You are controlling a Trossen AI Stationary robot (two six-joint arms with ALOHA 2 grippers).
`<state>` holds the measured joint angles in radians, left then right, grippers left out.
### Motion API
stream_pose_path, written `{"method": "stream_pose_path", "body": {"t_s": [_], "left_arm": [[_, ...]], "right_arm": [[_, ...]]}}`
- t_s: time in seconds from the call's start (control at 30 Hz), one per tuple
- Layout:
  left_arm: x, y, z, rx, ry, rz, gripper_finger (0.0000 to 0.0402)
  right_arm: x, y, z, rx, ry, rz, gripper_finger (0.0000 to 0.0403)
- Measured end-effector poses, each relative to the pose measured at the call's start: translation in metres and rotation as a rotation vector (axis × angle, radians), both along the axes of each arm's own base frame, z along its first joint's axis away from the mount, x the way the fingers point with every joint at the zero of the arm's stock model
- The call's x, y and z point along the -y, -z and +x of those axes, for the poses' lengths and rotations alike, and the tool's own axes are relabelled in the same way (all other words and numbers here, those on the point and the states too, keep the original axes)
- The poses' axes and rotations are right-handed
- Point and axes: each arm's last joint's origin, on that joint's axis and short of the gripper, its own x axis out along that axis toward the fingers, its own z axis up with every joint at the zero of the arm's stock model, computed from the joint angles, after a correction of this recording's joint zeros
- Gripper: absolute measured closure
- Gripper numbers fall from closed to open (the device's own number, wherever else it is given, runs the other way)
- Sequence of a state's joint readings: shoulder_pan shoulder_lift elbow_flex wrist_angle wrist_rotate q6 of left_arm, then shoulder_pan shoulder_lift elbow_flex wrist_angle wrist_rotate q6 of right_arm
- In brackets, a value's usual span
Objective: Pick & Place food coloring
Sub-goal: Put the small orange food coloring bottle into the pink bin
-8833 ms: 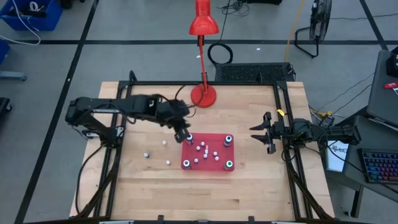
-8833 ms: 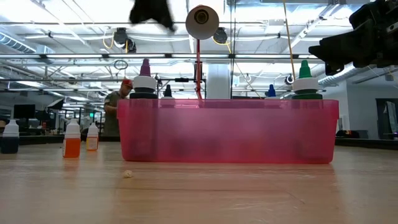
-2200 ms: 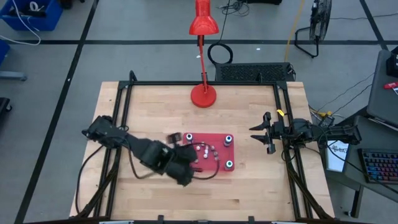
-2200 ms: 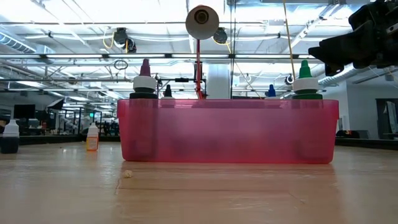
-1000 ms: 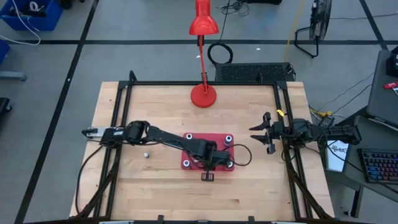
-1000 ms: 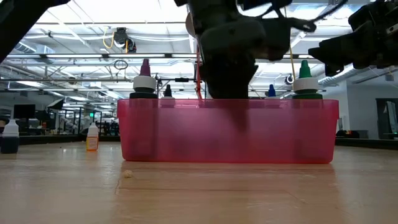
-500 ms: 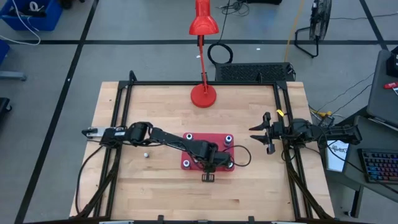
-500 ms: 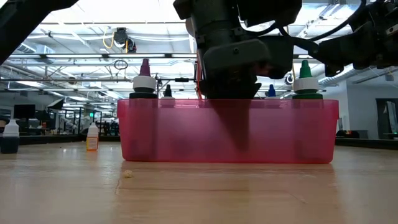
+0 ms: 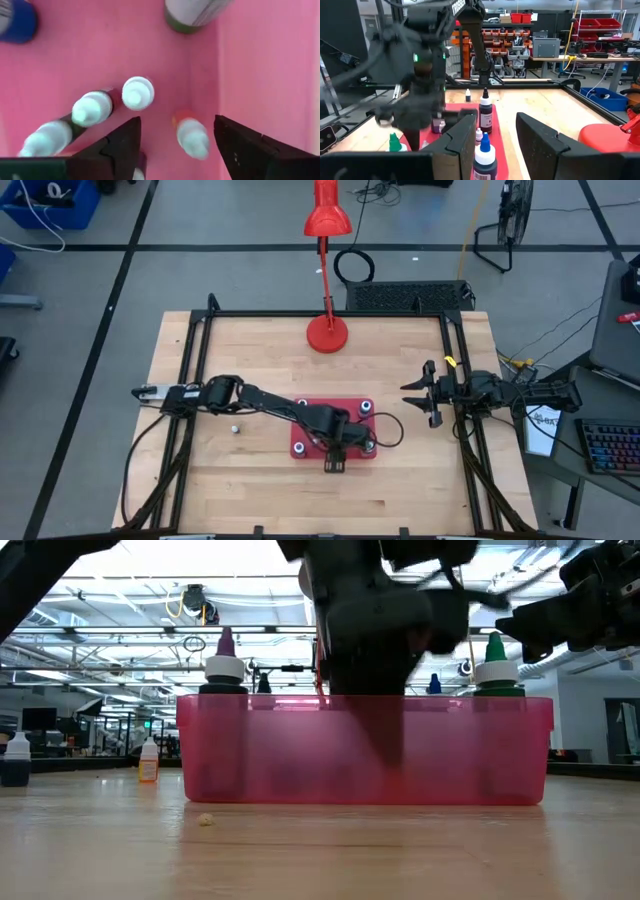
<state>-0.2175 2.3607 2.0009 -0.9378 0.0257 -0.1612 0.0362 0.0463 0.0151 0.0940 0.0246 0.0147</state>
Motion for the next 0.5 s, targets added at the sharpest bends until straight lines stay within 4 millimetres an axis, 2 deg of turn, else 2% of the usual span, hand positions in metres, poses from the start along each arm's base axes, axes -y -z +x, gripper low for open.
{"method": "stream_pose_path", "body": {"t_s": [0.3,0.4,0.5], "left_arm": [[-0.009,-0.068,-0.016,0.124,-0.018,0.009,0.0146],[-0.014,-0.099,-0.037,0.092,-0.024,0.022,0.0150],[-0.020,-0.130,-0.065,0.069,-0.089,0.112,0.0156]], "right_arm": [[0.000,0.000,0.000,0.001,0.000,0.000,0.0273],[0.000,0.000,0.000,0.001,0.000,0.000,0.0273],[0.000,0.000,0.000,0.000,0.000,0.000,0.0273]]}}
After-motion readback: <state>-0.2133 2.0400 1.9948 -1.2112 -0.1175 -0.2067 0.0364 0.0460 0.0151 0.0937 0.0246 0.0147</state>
